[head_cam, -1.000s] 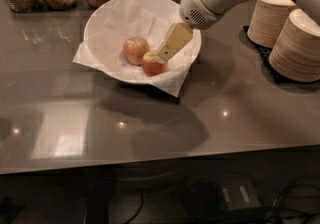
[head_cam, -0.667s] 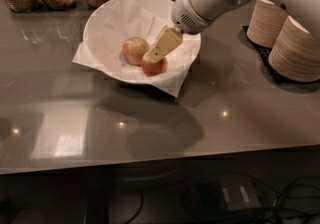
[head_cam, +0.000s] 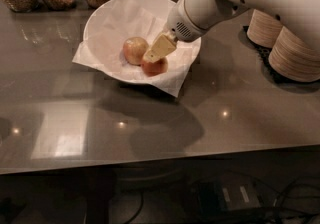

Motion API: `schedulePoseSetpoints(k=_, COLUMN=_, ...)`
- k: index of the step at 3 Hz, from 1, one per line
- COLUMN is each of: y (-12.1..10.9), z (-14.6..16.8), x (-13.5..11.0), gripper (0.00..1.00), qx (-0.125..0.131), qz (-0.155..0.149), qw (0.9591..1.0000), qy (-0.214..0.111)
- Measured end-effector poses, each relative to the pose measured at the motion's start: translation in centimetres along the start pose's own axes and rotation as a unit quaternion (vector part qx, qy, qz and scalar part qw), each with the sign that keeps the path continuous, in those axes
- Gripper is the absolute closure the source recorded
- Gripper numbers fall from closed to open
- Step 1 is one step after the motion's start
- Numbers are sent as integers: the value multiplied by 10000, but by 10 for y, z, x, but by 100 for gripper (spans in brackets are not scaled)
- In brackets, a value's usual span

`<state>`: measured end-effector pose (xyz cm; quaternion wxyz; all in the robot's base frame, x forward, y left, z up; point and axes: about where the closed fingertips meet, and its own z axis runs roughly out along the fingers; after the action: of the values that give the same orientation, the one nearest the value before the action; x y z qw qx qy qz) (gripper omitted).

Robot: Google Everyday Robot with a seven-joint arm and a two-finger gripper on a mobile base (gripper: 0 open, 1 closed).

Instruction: Pick apple from white bowl

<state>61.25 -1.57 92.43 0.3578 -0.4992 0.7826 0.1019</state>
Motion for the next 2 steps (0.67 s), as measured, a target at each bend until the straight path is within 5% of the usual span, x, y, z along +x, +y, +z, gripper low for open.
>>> schedulePoseSetpoints(k=2, y=11, z=12, x=11, gripper=34, qx=-146, qz=244, qw=9996, qy=-27)
